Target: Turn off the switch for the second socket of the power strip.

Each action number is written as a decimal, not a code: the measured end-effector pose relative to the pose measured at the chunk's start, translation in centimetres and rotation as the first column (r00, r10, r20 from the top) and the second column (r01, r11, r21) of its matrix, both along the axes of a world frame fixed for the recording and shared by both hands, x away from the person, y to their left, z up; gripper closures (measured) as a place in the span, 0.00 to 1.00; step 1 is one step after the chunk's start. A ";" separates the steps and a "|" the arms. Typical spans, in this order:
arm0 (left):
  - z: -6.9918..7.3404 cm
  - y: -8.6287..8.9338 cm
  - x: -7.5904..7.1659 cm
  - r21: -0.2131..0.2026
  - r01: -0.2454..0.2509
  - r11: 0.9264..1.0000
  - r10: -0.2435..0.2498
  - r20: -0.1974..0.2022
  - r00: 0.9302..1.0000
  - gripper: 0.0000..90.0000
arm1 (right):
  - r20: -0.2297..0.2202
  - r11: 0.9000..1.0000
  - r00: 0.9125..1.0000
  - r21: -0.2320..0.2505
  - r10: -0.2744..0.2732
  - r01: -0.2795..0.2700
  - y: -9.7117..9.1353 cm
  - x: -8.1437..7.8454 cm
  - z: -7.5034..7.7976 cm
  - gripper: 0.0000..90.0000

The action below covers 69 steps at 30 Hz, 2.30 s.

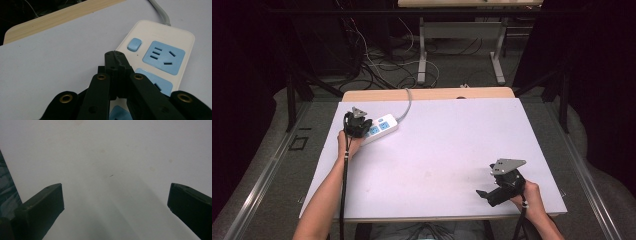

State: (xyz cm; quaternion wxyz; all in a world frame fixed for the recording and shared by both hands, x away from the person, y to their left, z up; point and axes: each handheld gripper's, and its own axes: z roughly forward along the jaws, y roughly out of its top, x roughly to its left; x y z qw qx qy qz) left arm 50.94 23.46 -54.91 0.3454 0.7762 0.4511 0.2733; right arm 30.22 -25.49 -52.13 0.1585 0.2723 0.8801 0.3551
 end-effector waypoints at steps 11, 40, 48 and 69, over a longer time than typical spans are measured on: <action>0.0 0.0 0.0 -0.006 0.000 1.000 0.000 0.001 1.000 1.00 | 0.000 1.000 1.000 0.000 -0.002 0.002 0.0 0.0 0.0 0.00; 0.4 0.0 0.0 -0.038 -0.011 0.999 0.010 -0.007 1.000 1.00 | 0.007 1.000 1.000 -0.004 0.006 -0.006 0.0 0.0 0.0 0.00; 0.4 -0.1 0.0 -0.019 -0.008 1.000 0.008 -0.004 1.000 1.00 | 0.011 1.000 1.000 -0.007 0.010 -0.010 0.0 0.0 0.0 0.00; 0.5 -0.2 -0.1 -0.006 -0.013 1.000 0.012 -0.002 1.000 1.00 | 0.015 1.000 1.000 0.007 0.002 -0.002 0.1 0.0 -0.1 0.00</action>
